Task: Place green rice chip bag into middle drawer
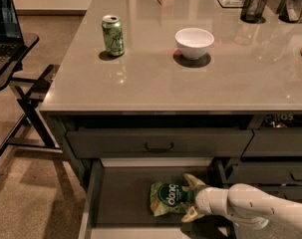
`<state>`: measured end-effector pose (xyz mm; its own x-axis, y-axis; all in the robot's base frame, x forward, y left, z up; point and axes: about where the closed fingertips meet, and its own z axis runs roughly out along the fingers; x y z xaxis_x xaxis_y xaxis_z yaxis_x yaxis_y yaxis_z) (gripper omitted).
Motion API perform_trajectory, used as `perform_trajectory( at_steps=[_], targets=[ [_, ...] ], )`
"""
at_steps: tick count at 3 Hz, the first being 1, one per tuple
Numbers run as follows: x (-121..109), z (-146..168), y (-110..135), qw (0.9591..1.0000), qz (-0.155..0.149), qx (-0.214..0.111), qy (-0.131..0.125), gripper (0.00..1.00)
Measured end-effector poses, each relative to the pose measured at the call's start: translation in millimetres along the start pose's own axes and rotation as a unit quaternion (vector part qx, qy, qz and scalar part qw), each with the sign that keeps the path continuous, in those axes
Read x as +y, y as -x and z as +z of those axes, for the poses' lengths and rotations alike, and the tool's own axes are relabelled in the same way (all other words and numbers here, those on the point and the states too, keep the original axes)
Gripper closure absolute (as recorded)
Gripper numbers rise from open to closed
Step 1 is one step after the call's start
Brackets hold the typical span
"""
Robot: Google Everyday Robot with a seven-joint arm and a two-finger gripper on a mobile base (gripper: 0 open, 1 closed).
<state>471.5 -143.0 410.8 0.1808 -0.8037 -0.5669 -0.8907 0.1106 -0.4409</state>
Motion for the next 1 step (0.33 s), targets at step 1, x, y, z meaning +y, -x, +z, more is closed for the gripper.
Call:
perform_trajectory(
  at_steps=[1],
  targets=[
    [0.0,0.0,0.0,1.0,0.0,0.0,0.0,0.0]
  ],
)
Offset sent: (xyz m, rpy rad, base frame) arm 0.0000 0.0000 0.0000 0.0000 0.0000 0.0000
